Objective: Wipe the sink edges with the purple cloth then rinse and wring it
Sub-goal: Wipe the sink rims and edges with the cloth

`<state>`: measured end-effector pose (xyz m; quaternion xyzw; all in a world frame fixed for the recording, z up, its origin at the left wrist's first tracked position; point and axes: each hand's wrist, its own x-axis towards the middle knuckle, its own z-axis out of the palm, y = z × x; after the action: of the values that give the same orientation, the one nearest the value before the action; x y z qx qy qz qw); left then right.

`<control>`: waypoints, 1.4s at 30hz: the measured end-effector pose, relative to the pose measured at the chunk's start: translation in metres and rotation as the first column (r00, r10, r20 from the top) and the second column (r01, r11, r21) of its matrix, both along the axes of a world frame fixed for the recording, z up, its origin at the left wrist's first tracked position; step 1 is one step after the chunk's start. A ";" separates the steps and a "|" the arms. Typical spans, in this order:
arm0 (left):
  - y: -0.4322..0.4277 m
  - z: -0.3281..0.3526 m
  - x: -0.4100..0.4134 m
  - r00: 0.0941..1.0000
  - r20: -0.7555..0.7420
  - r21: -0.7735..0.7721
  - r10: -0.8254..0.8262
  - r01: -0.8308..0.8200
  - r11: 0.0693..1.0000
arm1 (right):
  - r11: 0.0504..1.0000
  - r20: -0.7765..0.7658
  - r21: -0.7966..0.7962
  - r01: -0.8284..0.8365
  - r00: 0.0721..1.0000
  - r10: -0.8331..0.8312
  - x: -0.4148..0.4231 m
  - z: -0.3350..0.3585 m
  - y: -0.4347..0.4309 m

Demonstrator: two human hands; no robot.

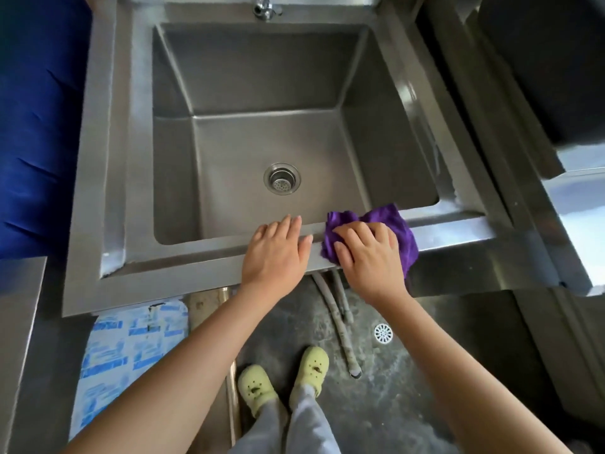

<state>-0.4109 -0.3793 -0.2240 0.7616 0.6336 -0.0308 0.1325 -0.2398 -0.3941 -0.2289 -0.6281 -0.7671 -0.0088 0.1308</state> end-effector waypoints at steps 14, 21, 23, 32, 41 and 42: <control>0.018 -0.005 0.032 1.000 0.011 -0.058 0.015 -0.015 0.998 | 0.998 0.035 -0.032 0.063 0.997 -0.061 0.037 0.000 0.008; 0.023 -0.005 0.088 1.000 -0.002 -0.026 -0.009 0.009 1.000 | 0.998 0.064 -0.054 0.041 0.997 -0.037 0.118 -0.001 0.026; 0.023 -0.005 0.090 1.000 -0.022 -0.026 0.004 -0.005 1.000 | 0.991 0.087 -0.050 0.121 0.989 -0.116 0.145 -0.001 0.034; 0.023 -0.004 0.091 0.999 -0.048 0.013 0.012 -0.012 1.000 | 0.964 0.013 -0.061 0.259 0.966 -0.259 0.093 0.002 0.025; 0.024 -0.005 0.090 0.999 -0.032 0.051 -0.013 0.015 0.999 | 0.952 -0.042 -0.222 0.212 0.973 -0.226 0.158 0.004 0.047; 0.024 -0.005 0.090 0.999 -0.031 0.046 -0.009 0.011 0.999 | 0.942 -0.038 -0.250 0.223 0.970 -0.240 0.161 0.005 0.051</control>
<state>-0.3206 -0.3555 -0.2294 0.7671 0.6323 -0.0285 0.1051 -0.0791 -0.3432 -0.2242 -0.7252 -0.6782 0.0914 0.0766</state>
